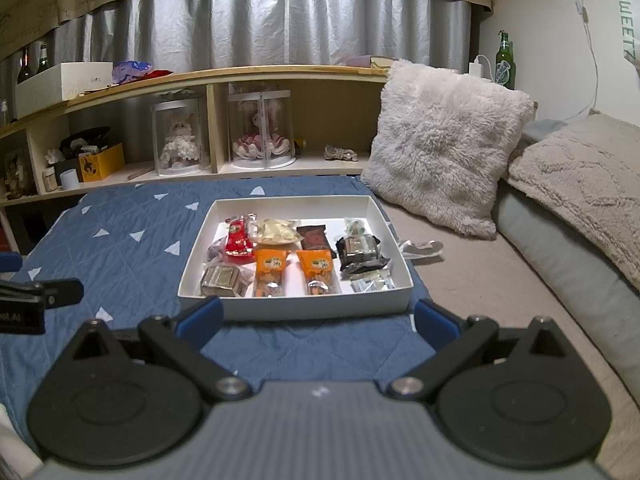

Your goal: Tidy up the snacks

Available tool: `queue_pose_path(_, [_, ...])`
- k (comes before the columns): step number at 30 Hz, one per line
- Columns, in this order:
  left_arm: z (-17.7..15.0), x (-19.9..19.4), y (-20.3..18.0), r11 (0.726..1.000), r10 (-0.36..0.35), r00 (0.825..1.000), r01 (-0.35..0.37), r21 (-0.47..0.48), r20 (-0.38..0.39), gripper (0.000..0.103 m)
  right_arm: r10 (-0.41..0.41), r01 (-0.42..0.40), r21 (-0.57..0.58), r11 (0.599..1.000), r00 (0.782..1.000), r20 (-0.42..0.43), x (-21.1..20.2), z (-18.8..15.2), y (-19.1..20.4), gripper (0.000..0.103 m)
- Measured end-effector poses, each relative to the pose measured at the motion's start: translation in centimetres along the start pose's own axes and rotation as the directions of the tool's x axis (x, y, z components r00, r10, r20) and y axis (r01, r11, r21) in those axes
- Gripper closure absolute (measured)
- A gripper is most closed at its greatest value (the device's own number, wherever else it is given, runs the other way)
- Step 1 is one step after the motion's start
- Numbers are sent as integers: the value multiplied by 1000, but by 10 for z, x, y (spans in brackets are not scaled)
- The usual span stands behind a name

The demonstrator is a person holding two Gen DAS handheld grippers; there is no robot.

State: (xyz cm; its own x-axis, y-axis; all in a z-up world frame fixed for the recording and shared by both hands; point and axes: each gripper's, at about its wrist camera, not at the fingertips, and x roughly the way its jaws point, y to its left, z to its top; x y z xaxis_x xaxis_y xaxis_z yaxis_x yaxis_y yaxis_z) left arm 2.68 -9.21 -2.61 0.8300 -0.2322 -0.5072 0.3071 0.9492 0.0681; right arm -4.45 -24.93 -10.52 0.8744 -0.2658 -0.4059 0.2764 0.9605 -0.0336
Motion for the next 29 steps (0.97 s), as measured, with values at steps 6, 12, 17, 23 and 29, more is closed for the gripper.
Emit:
queue_pose_path(6, [-1,0,1,1000,0,1000,0,1,1,0,0,0,0,1000,1000,0,0,0,-1,1])
queue_pose_path(12, [-1,0,1,1000,-1,1000,1,1,1,0,-1,1,4,1000,1000,-2,0,-1,0,1])
queue_pose_path(17, [-1,0,1,1000,-1,1000,1,0,1,0,-1,2,6,1000,1000,-2,0,-1,0,1])
queue_pose_path(23, [1,-2,0,1000,0,1000,0,0,4,0,-4,4,11,1000,1000,-3,-1,-2,2,1])
queue_pose_path(29, [2,-3,0,1000,2,1000,-2,-2,4,0,-5,5,11,1000,1000,-3,-1,-2,2,1])
